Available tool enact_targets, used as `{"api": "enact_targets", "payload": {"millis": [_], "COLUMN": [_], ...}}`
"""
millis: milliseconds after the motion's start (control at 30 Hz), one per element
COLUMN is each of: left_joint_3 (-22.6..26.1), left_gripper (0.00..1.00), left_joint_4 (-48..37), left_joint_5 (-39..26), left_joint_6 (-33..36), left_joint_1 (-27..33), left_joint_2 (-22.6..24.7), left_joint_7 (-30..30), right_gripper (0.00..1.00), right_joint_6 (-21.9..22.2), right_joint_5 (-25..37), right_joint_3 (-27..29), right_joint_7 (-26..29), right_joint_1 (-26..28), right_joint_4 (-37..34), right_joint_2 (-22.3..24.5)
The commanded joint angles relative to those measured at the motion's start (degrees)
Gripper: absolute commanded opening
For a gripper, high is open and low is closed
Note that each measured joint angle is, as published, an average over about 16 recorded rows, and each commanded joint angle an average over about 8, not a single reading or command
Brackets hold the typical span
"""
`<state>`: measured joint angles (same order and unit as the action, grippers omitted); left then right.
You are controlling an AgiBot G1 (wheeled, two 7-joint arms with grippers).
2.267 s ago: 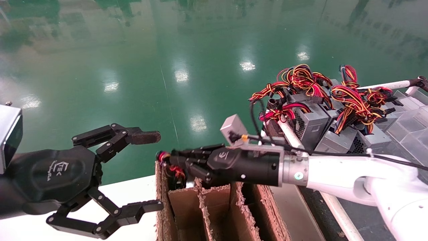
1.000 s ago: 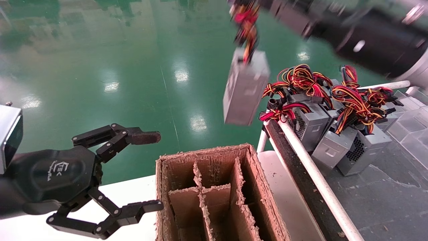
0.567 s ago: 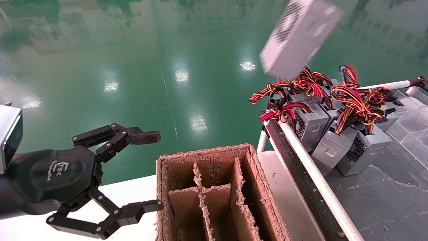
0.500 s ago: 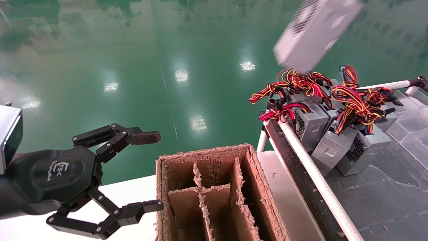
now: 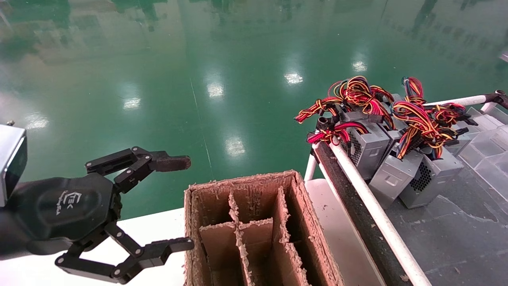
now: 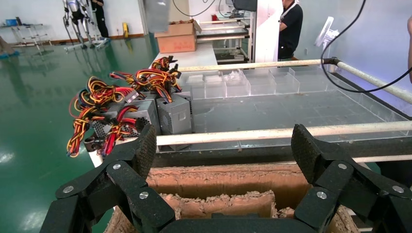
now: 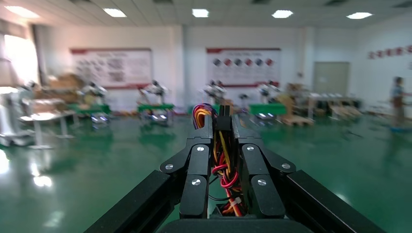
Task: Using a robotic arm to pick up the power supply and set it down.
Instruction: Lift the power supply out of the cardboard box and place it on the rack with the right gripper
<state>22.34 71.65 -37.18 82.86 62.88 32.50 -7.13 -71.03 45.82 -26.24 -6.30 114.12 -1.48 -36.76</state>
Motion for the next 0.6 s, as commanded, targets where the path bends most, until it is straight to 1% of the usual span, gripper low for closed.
{"api": "enact_targets", "payload": {"millis": [33, 133, 233, 400, 500, 600], "left_joint_3": [0.00, 0.00, 0.00, 0.00, 0.00, 0.00], "left_gripper": [1.00, 1.00, 1.00, 1.00, 1.00, 1.00], "left_joint_4": [0.00, 0.00, 0.00, 0.00, 0.00, 0.00], "left_joint_5": [0.00, 0.00, 0.00, 0.00, 0.00, 0.00], "left_joint_6": [0.00, 0.00, 0.00, 0.00, 0.00, 0.00], "left_joint_1": [0.00, 0.00, 0.00, 0.00, 0.00, 0.00], "left_joint_2": [0.00, 0.00, 0.00, 0.00, 0.00, 0.00], "left_joint_7": [0.00, 0.00, 0.00, 0.00, 0.00, 0.00], "right_gripper": [0.00, 0.00, 0.00, 0.00, 0.00, 0.00], "right_joint_6": [0.97, -0.63, -3.53, -10.15, -14.55, -17.83], "right_joint_5": [0.70, 1.25, 1.50, 1.32, 0.92, 0.48], "right_joint_3": [-0.50, -0.87, -0.98, -0.63, -0.14, 0.42], "right_joint_7": [-0.41, -0.13, 0.43, 1.23, 1.36, 1.38], "right_joint_1": [-0.19, -1.78, -3.83, -7.85, -10.33, -12.89], "right_joint_4": [-0.38, -1.18, -2.08, -3.47, -3.90, -3.92], "right_joint_2": [1.55, 4.06, 6.39, 9.11, 9.98, 10.40]}}
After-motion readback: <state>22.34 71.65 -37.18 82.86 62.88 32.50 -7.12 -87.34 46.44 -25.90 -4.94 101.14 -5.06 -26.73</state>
